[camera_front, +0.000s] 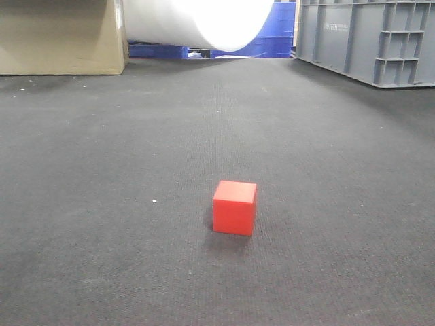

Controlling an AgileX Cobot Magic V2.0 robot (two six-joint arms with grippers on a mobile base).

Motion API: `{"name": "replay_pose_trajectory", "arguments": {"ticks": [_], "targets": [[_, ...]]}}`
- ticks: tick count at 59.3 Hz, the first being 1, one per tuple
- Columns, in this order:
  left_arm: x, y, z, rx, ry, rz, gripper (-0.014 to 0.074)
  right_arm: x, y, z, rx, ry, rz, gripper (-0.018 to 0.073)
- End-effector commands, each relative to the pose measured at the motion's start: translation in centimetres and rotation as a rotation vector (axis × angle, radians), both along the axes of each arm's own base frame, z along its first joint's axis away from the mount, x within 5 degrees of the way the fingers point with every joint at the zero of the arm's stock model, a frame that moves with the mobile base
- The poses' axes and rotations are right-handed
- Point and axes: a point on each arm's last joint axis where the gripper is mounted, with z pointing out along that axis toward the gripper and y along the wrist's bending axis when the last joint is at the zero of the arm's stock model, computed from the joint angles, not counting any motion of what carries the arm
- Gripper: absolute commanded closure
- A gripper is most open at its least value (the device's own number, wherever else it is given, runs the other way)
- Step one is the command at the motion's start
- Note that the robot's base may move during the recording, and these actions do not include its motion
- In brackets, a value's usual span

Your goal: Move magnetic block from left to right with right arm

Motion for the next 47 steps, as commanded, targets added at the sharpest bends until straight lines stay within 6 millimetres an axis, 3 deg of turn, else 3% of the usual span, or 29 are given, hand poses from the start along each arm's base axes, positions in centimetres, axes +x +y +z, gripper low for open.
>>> {"name": "replay_pose_trajectory", "arguments": {"ticks": [1,47], "targets": [[-0.11,-0.03,0.53,-0.007,-0.088,-0.006,0.0713,-0.28,-0.07,1.0,-0.005,-0.109,-0.01,0.0529],[-0.11,-0.03,0.53,-0.007,-0.088,-0.006,0.0713,-0.27,-0.07,0.97,-0.005,-0.105,-0.009,0.0529]]}}
